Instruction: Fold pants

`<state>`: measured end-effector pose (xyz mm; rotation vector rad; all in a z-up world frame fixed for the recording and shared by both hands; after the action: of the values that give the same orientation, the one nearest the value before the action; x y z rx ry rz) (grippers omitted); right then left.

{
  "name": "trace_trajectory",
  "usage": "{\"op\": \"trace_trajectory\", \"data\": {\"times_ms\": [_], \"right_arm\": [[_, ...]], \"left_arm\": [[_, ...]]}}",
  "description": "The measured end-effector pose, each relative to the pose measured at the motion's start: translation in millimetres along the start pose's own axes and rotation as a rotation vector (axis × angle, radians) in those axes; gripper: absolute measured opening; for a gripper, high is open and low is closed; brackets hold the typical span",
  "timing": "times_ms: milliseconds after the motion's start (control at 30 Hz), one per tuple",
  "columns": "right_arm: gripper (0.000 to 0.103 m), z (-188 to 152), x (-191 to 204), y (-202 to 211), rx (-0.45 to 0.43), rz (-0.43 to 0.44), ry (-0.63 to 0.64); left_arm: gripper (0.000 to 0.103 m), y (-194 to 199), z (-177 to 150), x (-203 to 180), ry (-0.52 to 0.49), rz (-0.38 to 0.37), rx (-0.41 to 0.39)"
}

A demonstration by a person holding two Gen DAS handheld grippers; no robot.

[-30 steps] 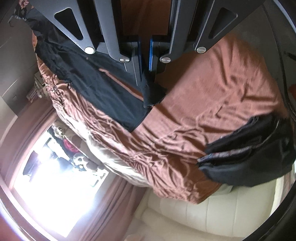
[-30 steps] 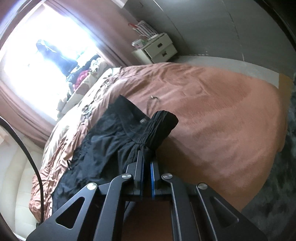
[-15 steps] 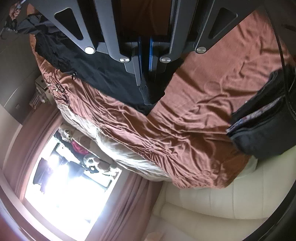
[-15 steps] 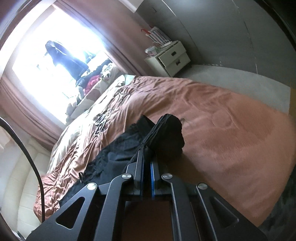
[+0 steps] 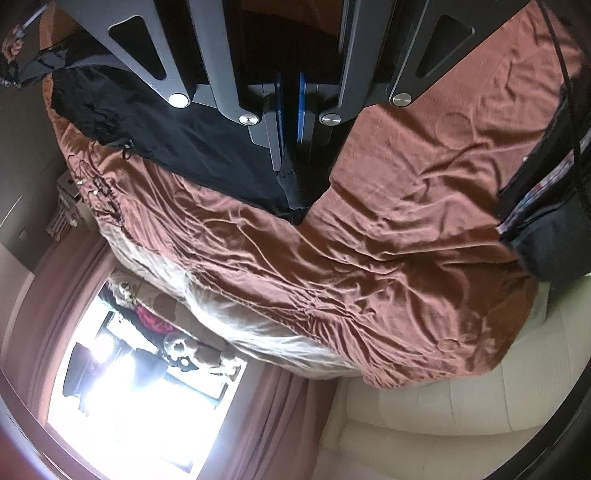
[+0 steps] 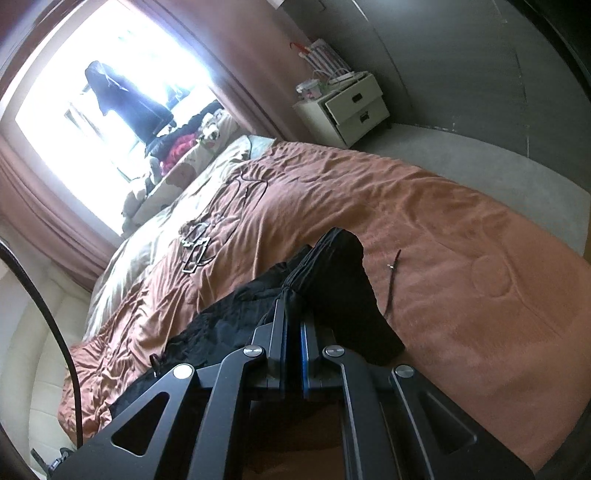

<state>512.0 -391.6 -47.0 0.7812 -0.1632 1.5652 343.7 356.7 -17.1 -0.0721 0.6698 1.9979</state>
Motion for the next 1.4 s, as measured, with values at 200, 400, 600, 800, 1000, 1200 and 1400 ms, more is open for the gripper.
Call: {"op": "trace_trajectory", "data": {"times_ms": [200, 400, 600, 800, 1000, 1200, 1400], "right_arm": [[0.002, 6, 17, -44, 0.039, -0.039, 0.038], [0.002, 6, 26, -91, 0.098, -0.083, 0.039], [0.002, 7, 31, -130, 0.132, -0.122, 0.060], [0.009, 2, 45, -160, 0.145, -0.148, 0.102], [0.069, -1, 94, -147, 0.051, -0.120, 0.261], [0.069, -33, 163, -134, 0.090, 0.010, 0.502], [0.069, -67, 212, -139, 0.172, 0.124, 0.630]], "left_arm": [[0.006, -48, 5, -8, -0.045, 0.013, 0.049], [0.006, -96, 4, -13, -0.082, 0.021, 0.106], [0.006, -141, -1, -13, -0.101, 0.029, 0.168], [0.006, -181, -14, -15, -0.120, 0.033, 0.241], [0.006, -206, -24, -17, -0.137, 0.040, 0.288], [0.006, -211, -25, -13, -0.122, 0.034, 0.307], [0.006, -215, -24, -16, -0.143, 0.030, 0.317]]}}
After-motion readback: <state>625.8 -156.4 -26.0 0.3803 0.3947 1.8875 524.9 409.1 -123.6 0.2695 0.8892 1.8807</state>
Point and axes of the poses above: each gripper's, at about its wrist camera, not at the fingertips, and y roughly against the way its jaws point, x to its left, z to its top, the point moved 1 cm from there along -y, roughly the way its jaws point, and after that the axes turned 15 degrees about -x, right-handed, at the moved point
